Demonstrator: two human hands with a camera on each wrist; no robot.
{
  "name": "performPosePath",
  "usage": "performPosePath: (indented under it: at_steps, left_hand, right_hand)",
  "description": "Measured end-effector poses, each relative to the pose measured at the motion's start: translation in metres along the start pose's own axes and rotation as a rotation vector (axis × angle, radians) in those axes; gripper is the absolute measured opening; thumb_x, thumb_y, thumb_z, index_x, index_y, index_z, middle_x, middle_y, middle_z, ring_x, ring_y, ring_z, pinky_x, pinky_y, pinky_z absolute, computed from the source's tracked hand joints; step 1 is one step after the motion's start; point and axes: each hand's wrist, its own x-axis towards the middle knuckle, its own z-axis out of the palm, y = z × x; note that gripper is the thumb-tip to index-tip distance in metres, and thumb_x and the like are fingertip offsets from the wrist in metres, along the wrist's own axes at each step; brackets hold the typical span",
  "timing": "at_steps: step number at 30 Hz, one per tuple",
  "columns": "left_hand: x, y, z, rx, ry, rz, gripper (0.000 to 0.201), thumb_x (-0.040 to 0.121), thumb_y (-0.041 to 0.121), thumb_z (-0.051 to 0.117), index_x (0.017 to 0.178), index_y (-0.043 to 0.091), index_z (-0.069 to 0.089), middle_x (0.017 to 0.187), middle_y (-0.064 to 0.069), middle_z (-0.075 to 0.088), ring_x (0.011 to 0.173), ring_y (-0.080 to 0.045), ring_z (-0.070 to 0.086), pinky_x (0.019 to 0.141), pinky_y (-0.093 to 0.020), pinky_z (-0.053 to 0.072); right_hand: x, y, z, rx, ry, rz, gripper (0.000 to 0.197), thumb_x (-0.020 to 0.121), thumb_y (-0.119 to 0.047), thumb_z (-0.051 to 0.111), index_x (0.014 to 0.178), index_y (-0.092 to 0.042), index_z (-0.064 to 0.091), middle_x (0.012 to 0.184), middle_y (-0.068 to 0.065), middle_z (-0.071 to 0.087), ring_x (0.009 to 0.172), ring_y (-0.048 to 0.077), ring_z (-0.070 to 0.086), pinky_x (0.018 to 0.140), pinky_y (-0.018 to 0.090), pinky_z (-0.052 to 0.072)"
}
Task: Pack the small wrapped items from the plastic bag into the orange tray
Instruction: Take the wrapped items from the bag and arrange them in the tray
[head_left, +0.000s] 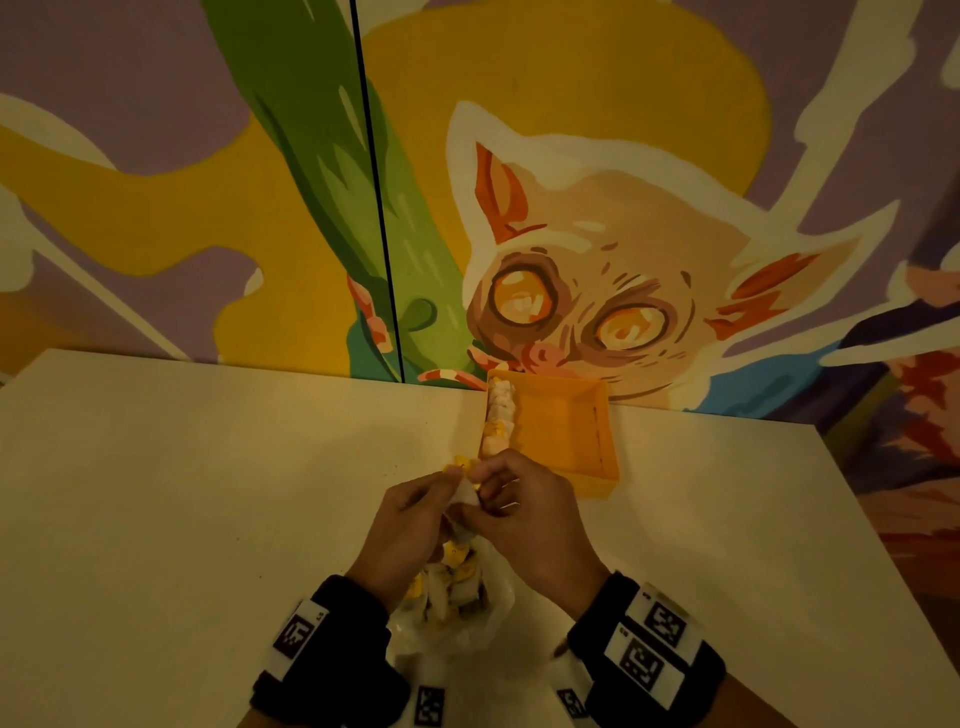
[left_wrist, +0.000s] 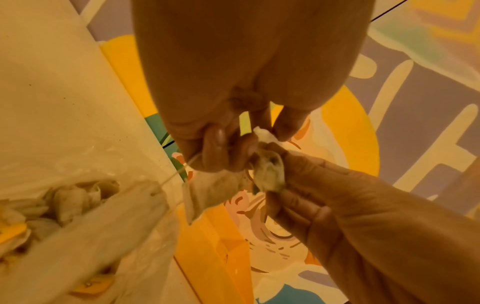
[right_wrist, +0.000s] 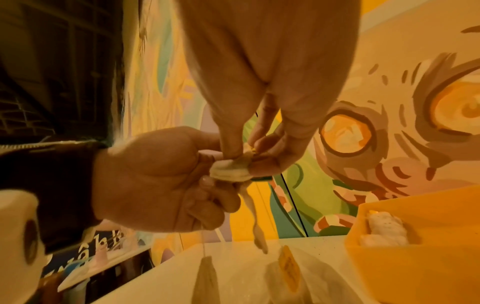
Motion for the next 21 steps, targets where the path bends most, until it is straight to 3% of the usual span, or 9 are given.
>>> performPosePath:
  at_steps: [4,9,12,15,18,21]
  left_hand:
    - [0.0,0.003,-0.003,-0.058,0.055,0.02,0.028,0.094,0.027,0.058,0.09,0.002,0.069,0.074,-0.012,0.04,0.055,-0.016,0.032,0.049,-0.026,0.025]
    - [0.0,0.006,-0.008,-0.069,0.104,0.035,0.025,0.094,0.024,0.058,0.075,0.013,0.07,0.063,0.0,0.053,0.046,-0.011,0.037,0.044,-0.021,0.029]
    - [0.001,0.004,-0.01,0.091,0.039,0.114,0.031,0.096,0.026,0.056,0.069,0.019,0.069,0.058,0.007,0.053,0.045,-0.008,0.037,0.044,-0.018,0.029]
    - [0.001,0.006,-0.009,0.302,-0.108,0.206,0.028,0.099,0.018,0.051,0.077,0.019,0.068,0.056,0.017,0.056,0.044,0.001,0.044,0.045,-0.011,0.035]
    - [0.001,0.01,-0.011,0.369,-0.165,0.246,0.03,0.101,0.014,0.045,0.08,0.011,0.066,0.059,0.018,0.056,0.047,0.003,0.045,0.05,-0.011,0.036]
    - [0.003,0.014,-0.017,0.43,-0.193,0.239,0.028,0.101,0.013,0.045,0.088,-0.004,0.063,0.056,0.016,0.052,0.045,0.001,0.04,0.051,-0.015,0.033]
  right_hand:
    - [-0.001,0.001,-0.004,0.091,-0.03,0.071,0.026,0.074,-0.018,0.083,0.093,-0.024,0.066,0.071,-0.005,0.068,0.065,0.005,0.066,0.063,0.019,0.054]
    - [0.001,0.004,-0.01,0.211,-0.061,0.142,0.025,0.079,-0.012,0.078,0.101,-0.022,0.07,0.074,-0.003,0.071,0.072,0.007,0.068,0.07,0.02,0.055]
    - [0.005,0.005,-0.01,0.222,-0.034,0.125,0.019,0.083,-0.009,0.074,0.098,-0.021,0.072,0.078,-0.006,0.07,0.077,0.007,0.068,0.071,0.021,0.056]
    - [0.01,0.007,-0.005,0.244,0.012,0.128,0.017,0.084,-0.008,0.072,0.097,-0.019,0.071,0.08,-0.003,0.07,0.079,0.011,0.069,0.071,0.025,0.058]
    - [0.011,0.012,-0.001,0.22,0.036,0.126,0.02,0.084,-0.017,0.074,0.102,-0.025,0.069,0.078,-0.004,0.067,0.079,0.015,0.069,0.074,0.032,0.059]
    - [0.01,0.015,0.001,0.133,-0.018,0.106,0.018,0.086,-0.029,0.071,0.102,-0.034,0.069,0.089,-0.008,0.065,0.083,0.015,0.067,0.075,0.036,0.058]
